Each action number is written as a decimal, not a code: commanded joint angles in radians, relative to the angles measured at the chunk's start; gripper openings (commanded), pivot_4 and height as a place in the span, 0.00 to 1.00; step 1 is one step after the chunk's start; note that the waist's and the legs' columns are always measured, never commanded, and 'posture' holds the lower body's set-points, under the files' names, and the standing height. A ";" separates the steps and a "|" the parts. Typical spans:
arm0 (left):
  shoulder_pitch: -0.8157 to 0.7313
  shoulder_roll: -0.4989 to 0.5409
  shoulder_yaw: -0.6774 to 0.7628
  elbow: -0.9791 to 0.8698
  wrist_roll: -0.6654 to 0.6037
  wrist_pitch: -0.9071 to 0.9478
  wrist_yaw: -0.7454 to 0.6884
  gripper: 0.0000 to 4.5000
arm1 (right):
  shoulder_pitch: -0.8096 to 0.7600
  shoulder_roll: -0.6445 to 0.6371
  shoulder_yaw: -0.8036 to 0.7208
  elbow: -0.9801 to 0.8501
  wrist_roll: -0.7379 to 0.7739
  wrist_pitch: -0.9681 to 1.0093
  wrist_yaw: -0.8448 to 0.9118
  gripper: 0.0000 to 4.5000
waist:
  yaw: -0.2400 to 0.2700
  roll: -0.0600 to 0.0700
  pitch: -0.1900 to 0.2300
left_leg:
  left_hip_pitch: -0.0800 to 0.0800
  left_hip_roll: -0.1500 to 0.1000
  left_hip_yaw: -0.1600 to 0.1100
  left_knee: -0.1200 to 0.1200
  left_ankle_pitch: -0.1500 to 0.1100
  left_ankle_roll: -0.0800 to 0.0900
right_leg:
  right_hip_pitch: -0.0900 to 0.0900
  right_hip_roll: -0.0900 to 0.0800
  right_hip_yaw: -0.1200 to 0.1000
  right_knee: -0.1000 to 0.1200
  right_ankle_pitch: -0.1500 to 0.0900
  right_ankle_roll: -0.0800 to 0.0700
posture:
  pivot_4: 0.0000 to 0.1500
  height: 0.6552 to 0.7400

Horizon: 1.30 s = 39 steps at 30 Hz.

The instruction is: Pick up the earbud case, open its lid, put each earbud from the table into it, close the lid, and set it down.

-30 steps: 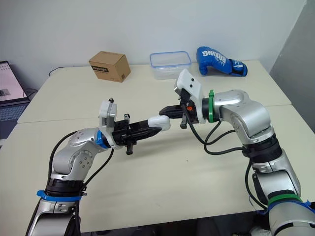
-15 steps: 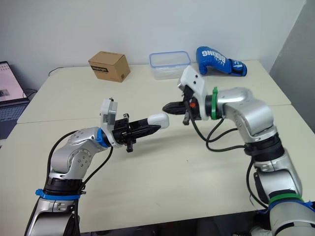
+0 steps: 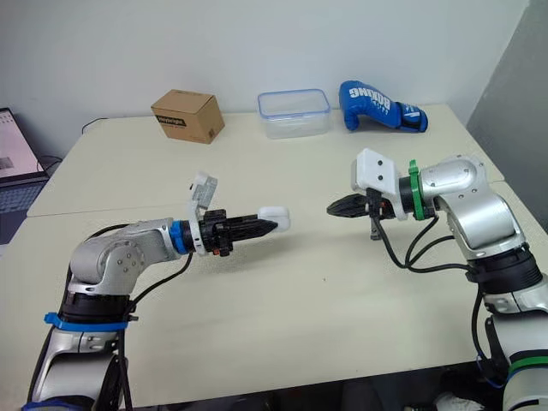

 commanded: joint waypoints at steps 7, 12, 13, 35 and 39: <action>-0.084 -0.127 -0.053 0.185 0.061 0.057 0.082 0.17 | 0.080 -0.025 -0.025 -0.132 0.004 0.033 -0.004 0.00 | 0.011 0.000 0.000 | 0.000 -0.001 0.000 0.001 0.000 0.000 | 0.001 0.000 0.000 0.000 0.000 0.000 | 1.00 0.89; -0.106 -0.138 -0.084 0.256 0.113 0.043 0.081 0.17 | 0.126 -0.047 -0.015 -0.127 -0.046 0.011 -0.015 0.00 | 0.016 0.000 0.000 | 0.000 0.000 0.000 0.001 0.000 0.000 | 0.000 0.000 0.000 0.000 0.000 0.000 | 1.00 0.89; -0.105 -0.134 -0.094 0.266 0.125 0.046 0.078 0.17 | 0.135 -0.055 -0.012 -0.118 -0.060 0.005 -0.017 0.00 | 0.015 0.000 0.000 | 0.000 0.000 0.001 0.001 0.000 0.000 | 0.000 0.000 0.000 0.000 0.000 0.000 | 1.00 0.89; -0.082 -0.112 -0.133 0.329 0.216 0.049 0.048 0.17 | 0.154 -0.060 -0.013 -0.081 -0.108 -0.004 -0.023 0.00 | 0.017 0.000 0.000 | 0.000 0.000 0.000 0.001 0.000 0.000 | 0.001 0.000 0.000 0.000 0.000 0.000 | 1.00 0.89; -0.083 -0.091 -0.133 0.330 0.235 0.050 0.051 0.45 | 0.156 -0.059 -0.013 -0.087 -0.103 -0.002 -0.019 0.00 | 0.017 0.000 0.000 | 0.000 0.000 0.000 0.001 0.000 0.000 | 0.001 0.000 0.000 0.000 0.000 0.000 | 1.00 0.89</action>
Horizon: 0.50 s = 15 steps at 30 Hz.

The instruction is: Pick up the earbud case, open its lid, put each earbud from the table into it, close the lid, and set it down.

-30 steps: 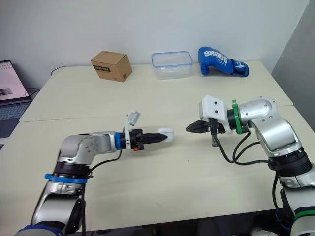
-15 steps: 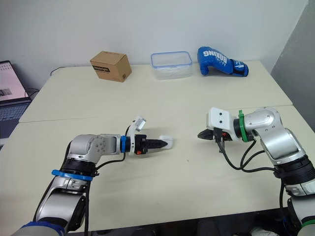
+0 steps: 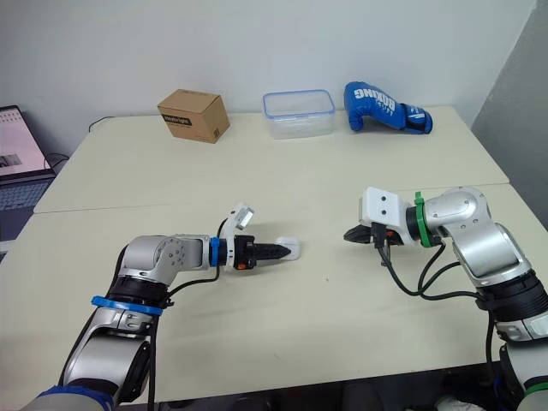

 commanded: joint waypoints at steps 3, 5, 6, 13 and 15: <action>0.023 0.067 0.008 -0.024 0.019 0.021 -0.012 0.65 | -0.004 -0.002 -0.017 -0.024 0.004 -0.010 0.008 0.00 | -0.002 0.000 0.000 | 0.000 0.000 0.000 0.000 0.000 0.000 | 0.000 0.000 0.000 0.000 0.000 0.000 | 1.00 0.89; 0.038 0.092 0.017 -0.038 0.016 0.026 -0.018 0.65 | 0.000 -0.001 -0.016 -0.026 0.003 -0.011 0.008 0.00 | -0.009 0.000 0.000 | 0.001 0.000 0.000 0.000 0.000 0.000 | 0.000 0.000 0.000 0.001 0.000 0.000 | 1.00 0.89; 0.046 0.107 0.023 -0.045 0.015 0.025 -0.019 0.65 | 0.003 0.000 -0.016 -0.027 0.004 -0.012 0.007 0.00 | -0.013 0.000 0.000 | 0.001 0.001 0.000 0.000 0.000 0.000 | 0.000 0.000 0.000 0.001 0.000 0.000 | 1.00 0.89; 0.126 0.210 0.049 -0.104 0.019 -0.003 -0.026 0.65 | 0.028 0.010 -0.017 -0.043 0.011 -0.004 -0.001 0.00 | -0.018 0.001 0.000 | 0.001 0.001 0.000 -0.001 0.000 0.000 | 0.000 0.000 0.000 0.001 0.000 0.000 | 1.00 0.89; 0.158 0.238 0.056 -0.130 0.022 -0.017 -0.028 0.65 | 0.046 0.008 -0.024 -0.058 0.017 0.002 -0.005 0.00 | -0.019 0.001 0.000 | 0.001 0.001 0.000 -0.001 0.000 0.000 | 0.000 0.000 0.001 0.001 0.000 0.000 | 1.00 0.89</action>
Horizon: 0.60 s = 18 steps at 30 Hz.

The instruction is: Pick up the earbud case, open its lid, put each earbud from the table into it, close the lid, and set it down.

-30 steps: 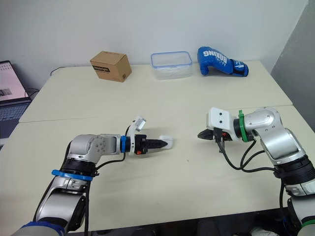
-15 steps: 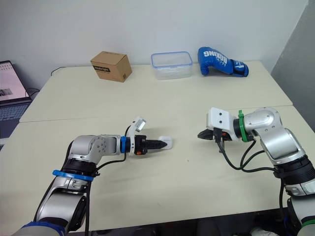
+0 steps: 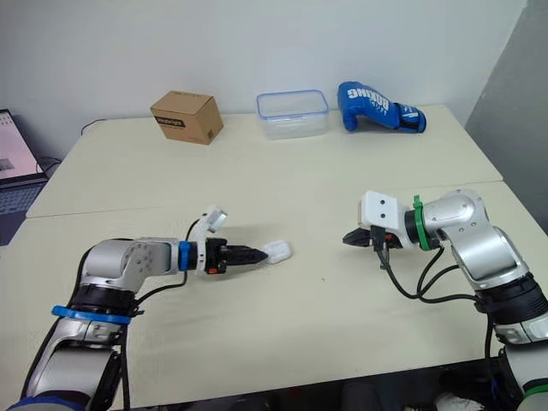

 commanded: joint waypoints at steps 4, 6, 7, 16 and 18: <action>0.126 0.094 0.065 -0.090 0.031 -0.059 0.031 0.65 | 0.076 -0.011 -0.070 -0.122 0.055 0.045 -0.030 0.00 | 0.001 0.000 0.000 | 0.000 0.000 0.000 0.000 0.000 0.000 | 0.000 0.000 0.000 0.000 0.000 0.000 | 1.00 0.89; 0.187 0.110 0.105 -0.160 0.020 -0.087 0.042 0.65 | 0.126 -0.007 -0.106 -0.185 0.090 0.095 -0.061 0.00 | 0.001 0.000 0.000 | 0.000 0.000 0.000 -0.001 0.000 0.000 | 0.000 0.000 0.000 -0.001 0.000 0.000 | 1.00 0.89; 0.226 0.110 0.137 -0.208 0.004 -0.089 0.054 0.65 | 0.157 -0.002 -0.127 -0.222 0.112 0.132 -0.085 0.00 | 0.001 0.000 0.000 | 0.000 0.000 0.000 -0.001 0.000 0.000 | 0.000 0.000 0.000 -0.001 0.000 0.000 | 1.00 0.89; 0.543 -0.031 0.407 -0.615 -0.132 -0.098 0.244 0.65 | 0.392 0.097 -0.249 -0.443 0.252 0.382 -0.324 0.00 | 0.032 0.000 0.000 | 0.000 0.000 0.000 0.000 0.000 0.000 | 0.000 -0.001 0.001 0.000 0.000 0.000 | 1.00 0.89; 0.609 -0.070 0.418 -0.676 -0.102 -0.164 0.288 0.65 | 0.458 0.103 -0.292 -0.481 0.293 0.409 -0.346 0.00 | 0.046 0.000 0.000 | 0.000 0.000 0.000 0.000 0.000 0.000 | 0.001 -0.001 0.000 -0.001 0.000 0.000 | 1.00 0.89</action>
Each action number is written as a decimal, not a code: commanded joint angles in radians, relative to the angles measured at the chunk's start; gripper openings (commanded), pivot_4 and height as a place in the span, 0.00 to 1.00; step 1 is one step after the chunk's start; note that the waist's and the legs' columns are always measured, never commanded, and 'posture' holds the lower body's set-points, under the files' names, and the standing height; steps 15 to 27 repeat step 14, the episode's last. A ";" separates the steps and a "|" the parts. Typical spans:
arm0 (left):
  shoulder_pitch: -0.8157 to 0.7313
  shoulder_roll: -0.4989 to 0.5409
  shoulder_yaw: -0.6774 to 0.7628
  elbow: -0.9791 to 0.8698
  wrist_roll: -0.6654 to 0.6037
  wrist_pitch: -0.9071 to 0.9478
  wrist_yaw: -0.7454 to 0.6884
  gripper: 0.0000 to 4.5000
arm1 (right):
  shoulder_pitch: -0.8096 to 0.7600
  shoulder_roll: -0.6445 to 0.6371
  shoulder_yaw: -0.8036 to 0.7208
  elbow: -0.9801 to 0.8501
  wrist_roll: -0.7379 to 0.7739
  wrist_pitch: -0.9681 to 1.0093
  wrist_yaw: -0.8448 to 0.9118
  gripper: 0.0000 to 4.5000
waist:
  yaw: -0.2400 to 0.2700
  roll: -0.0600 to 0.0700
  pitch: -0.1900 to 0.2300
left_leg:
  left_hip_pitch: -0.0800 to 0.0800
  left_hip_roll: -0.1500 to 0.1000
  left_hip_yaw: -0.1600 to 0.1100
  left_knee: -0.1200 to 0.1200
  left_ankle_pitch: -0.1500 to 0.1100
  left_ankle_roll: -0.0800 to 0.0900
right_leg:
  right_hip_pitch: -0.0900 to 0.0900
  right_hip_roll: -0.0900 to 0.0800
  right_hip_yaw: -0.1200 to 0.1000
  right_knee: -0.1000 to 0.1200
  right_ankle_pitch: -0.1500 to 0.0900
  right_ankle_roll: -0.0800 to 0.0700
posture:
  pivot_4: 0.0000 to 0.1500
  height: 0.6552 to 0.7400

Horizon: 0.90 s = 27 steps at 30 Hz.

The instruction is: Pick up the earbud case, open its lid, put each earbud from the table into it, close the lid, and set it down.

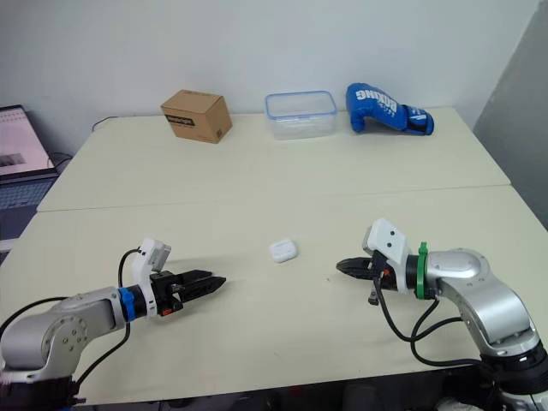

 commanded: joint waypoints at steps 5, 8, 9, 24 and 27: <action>0.220 -0.080 0.039 -0.197 0.088 -0.225 0.110 0.65 | 0.210 0.001 -0.153 -0.161 0.134 0.072 -0.075 0.00 | 0.017 0.000 0.000 | 0.001 0.000 0.001 -0.001 0.000 0.000 | 0.002 0.000 0.000 -0.002 0.000 0.000 | 1.00 0.89; 0.270 -0.086 0.041 -0.221 0.077 -0.236 0.122 0.65 | 0.251 0.004 -0.174 -0.174 0.157 0.085 -0.101 0.00 | 0.017 0.000 0.000 | 0.002 0.000 0.001 -0.001 -0.001 0.001 | 0.003 0.000 0.000 -0.002 0.000 0.000 | 1.00 0.89; 0.292 -0.088 0.043 -0.227 0.079 -0.257 0.116 0.65 | 0.267 -0.004 -0.169 -0.184 0.160 0.084 -0.101 0.00 | 0.017 0.000 0.000 | 0.002 0.000 0.001 -0.001 -0.002 0.003 | 0.004 0.001 0.000 -0.002 0.000 0.000 | 1.00 0.89; 0.342 -0.097 0.036 -0.239 0.076 -0.347 0.089 0.65 | 0.295 -0.032 -0.165 -0.233 0.193 0.104 -0.116 0.00 | 0.016 0.000 0.000 | 0.004 0.001 0.001 -0.001 -0.002 0.005 | 0.006 0.001 -0.001 -0.002 0.000 0.000 | 1.00 0.89; 0.342 -0.097 0.036 -0.239 0.076 -0.347 0.089 0.65 | 0.295 -0.032 -0.165 -0.233 0.193 0.104 -0.116 0.00 | 0.016 0.000 0.000 | 0.004 0.001 0.001 -0.001 -0.002 0.005 | 0.006 0.001 -0.001 -0.002 0.000 0.000 | 1.00 0.89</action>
